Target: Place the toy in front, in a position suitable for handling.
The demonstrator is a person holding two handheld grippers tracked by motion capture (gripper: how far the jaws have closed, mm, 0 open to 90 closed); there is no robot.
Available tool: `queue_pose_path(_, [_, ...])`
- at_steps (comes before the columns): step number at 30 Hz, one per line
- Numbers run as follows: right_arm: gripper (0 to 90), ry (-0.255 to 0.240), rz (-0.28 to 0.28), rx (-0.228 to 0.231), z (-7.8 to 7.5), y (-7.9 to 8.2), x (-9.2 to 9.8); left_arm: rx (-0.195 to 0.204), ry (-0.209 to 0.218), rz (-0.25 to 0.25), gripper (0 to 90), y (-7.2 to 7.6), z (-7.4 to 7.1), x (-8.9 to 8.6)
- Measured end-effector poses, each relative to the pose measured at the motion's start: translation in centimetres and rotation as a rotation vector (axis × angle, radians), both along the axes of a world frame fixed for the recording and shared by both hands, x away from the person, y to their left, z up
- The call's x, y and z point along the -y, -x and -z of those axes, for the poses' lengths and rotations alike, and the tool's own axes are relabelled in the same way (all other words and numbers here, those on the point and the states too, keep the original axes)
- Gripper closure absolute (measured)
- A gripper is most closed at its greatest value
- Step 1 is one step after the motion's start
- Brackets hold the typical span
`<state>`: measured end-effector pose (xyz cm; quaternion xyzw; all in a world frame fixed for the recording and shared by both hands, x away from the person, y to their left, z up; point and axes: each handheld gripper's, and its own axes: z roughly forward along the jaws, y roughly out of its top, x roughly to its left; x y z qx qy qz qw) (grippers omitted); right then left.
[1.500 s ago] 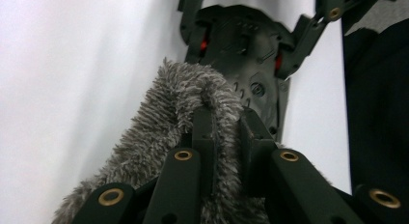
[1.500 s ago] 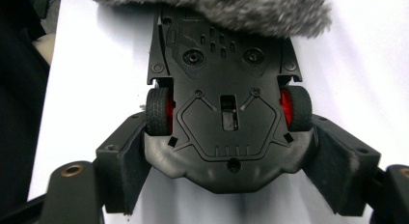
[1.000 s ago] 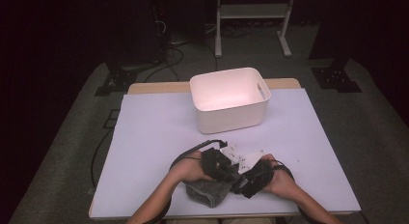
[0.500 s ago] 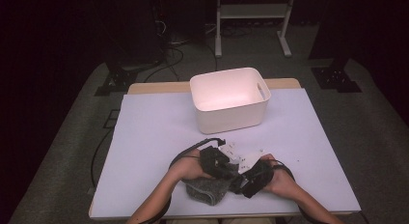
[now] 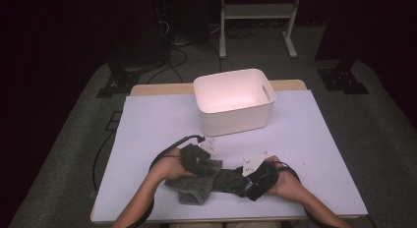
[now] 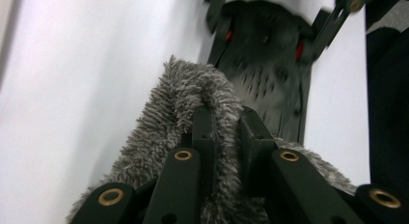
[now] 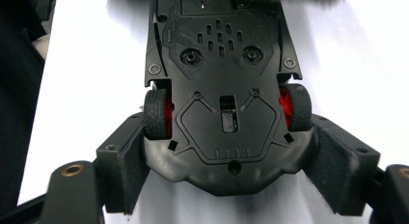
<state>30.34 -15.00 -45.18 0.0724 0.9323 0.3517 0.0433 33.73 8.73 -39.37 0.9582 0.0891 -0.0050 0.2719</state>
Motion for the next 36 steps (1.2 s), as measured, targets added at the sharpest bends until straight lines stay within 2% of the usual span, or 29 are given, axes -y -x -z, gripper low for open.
queue_pose_path(3, [22.4,0.000,-0.001,-0.007,0.0,-0.1,0.0,-0.008,0.006,-0.025,79.9,0.0,0.0,-1.1])
queue_pose_path(7, [22.4,0.001,-0.010,0.005,-0.2,-0.2,-0.1,-0.016,0.014,-0.008,80.0,0.0,0.2,-0.6])
queue_pose_path(16, [22.4,-0.005,0.001,-0.004,-0.1,-0.3,-0.2,-0.017,0.026,0.111,80.0,0.3,0.5,4.9])
queue_pose_path(21, [22.5,-0.002,0.002,-0.018,0.2,-0.4,-0.1,-0.025,0.032,0.123,80.0,-0.1,0.8,6.5])
queue_pose_path(25, [22.6,-0.006,0.004,-0.019,0.2,-0.3,0.0,-0.019,0.017,0.114,80.0,-0.4,0.5,5.9])
queue_pose_path(29, [22.5,-0.007,-0.002,-0.013,0.2,-0.4,0.0,-0.010,0.010,0.077,79.9,-0.4,0.2,3.9])
queue_pose_path(32, [22.5,-0.007,-0.003,-0.017,0.2,-0.5,0.0,-0.019,0.024,0.046,79.9,-0.6,0.2,2.6])
queue_pose_path(34, [22.5,-0.006,-0.007,-0.017,0.2,-0.6,0.0,-0.027,0.031,0.046,80.0,-0.6,0.2,2.4])
queue_pose_path(36, [22.4,-0.002,-0.009,-0.010,0.2,-0.5,-0.1,-0.032,0.032,0.064,80.0,-0.5,0.3,3.1])
